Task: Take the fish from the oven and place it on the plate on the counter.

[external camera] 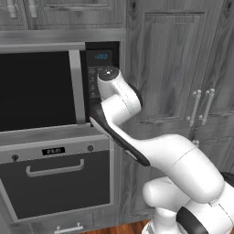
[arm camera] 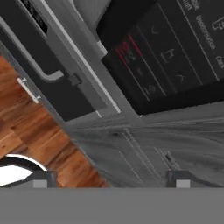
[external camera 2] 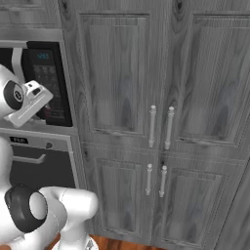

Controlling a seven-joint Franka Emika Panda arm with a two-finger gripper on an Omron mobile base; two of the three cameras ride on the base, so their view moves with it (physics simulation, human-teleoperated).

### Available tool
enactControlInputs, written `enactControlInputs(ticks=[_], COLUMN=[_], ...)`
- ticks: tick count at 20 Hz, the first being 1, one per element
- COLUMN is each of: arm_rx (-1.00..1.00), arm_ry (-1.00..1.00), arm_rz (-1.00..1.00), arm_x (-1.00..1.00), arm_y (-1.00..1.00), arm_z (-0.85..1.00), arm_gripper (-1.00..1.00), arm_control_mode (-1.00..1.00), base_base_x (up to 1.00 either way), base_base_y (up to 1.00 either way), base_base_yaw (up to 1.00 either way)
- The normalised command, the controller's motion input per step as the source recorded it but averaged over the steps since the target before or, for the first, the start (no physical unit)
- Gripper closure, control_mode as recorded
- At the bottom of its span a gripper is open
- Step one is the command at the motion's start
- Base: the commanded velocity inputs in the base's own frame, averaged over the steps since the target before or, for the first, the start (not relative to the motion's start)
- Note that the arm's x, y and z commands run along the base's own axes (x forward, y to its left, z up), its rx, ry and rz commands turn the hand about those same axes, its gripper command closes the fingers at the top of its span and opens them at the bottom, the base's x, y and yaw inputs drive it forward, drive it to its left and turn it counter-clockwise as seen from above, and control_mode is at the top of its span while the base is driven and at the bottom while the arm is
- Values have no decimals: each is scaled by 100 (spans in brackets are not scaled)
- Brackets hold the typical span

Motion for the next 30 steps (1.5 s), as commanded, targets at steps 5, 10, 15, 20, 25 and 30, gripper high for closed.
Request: enactControlInputs(ticks=[5, 10, 15, 20, 25, 30], arm_rx=[-7, 5, -6, -13, -14, -15], arm_ry=[3, -4, -20, -18, -13, -7], arm_rz=[33, 19, 23, 20, 14, 8], arm_x=[-12, -15, -46, -11, 0, 0], arm_y=[59, 22, 34, 49, 45, 49], arm_z=[-35, -34, -59, -76, -72, -49], arm_gripper=[-100, -100, -100, -100, -100, -100], arm_control_mode=[-100, -100, -100, -100, -100, -100], base_base_x=[0, 0, 0, 0, 0, 0], base_base_y=[0, 0, 0, 0, 0, 0], base_base_yaw=[0, 0, 0, 0, 0, 0])
